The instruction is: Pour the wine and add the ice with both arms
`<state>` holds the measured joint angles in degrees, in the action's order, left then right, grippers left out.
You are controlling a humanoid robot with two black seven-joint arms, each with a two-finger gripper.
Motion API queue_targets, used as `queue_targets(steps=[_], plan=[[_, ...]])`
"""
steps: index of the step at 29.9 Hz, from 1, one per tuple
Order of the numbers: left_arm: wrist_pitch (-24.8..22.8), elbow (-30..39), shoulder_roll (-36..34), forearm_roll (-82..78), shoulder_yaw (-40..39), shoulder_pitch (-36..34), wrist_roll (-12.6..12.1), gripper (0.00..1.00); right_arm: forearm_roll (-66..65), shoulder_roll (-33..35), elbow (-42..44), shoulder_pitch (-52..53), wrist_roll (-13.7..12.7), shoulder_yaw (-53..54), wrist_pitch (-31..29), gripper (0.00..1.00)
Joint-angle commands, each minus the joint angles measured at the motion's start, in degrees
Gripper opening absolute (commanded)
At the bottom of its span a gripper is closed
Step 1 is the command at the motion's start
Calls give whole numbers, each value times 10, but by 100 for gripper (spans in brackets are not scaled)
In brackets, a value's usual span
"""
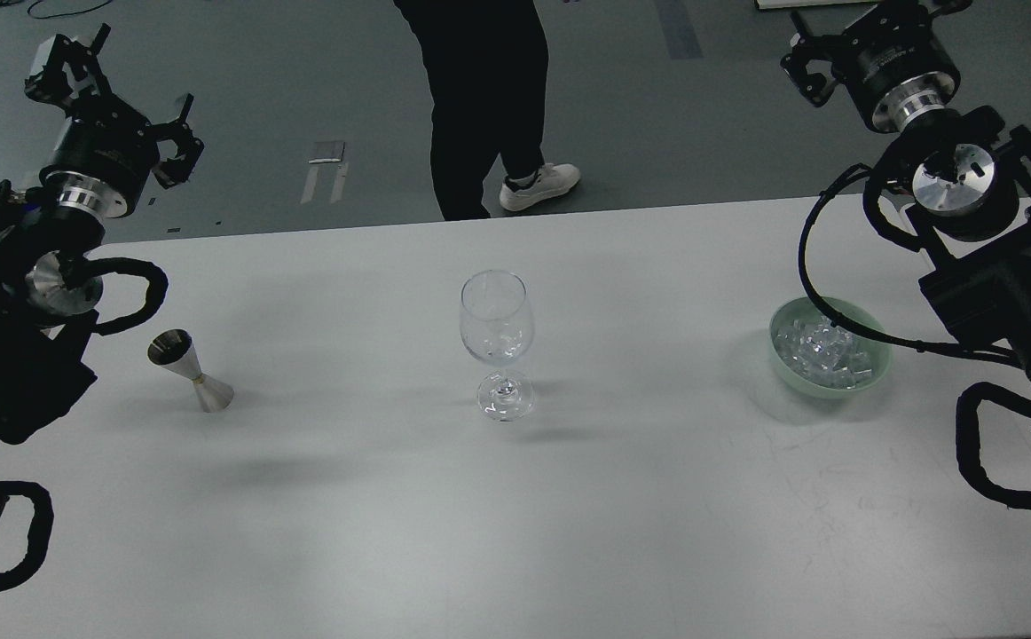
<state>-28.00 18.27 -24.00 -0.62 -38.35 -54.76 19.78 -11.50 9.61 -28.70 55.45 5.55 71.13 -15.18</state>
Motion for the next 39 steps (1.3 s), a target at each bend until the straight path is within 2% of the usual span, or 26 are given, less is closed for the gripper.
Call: queue_targets(steps=[1,9,13,20,25,39], plan=[[0,0,0,0,-1,1,1,99,1,0,0,-1,2,0,0,100],[0,0,-2,0,-1,-6,2,99,1,1,4,-1,2,0,0,100],[0,0,-4,-2,2,-7,25,99,0,1,6,-3,2,-2,-1,100],[0,0,-8,-4,-7,-7,29,98,0,1,2,-3,2,-1,-14,100],[0,0,-4,0,-13,-9,46,99,1,1,0,-2,0,-2,-14,100],[0,1,-6,1,-12,-4,46,99,1,1,-20,-5,0,-3,-16,100]])
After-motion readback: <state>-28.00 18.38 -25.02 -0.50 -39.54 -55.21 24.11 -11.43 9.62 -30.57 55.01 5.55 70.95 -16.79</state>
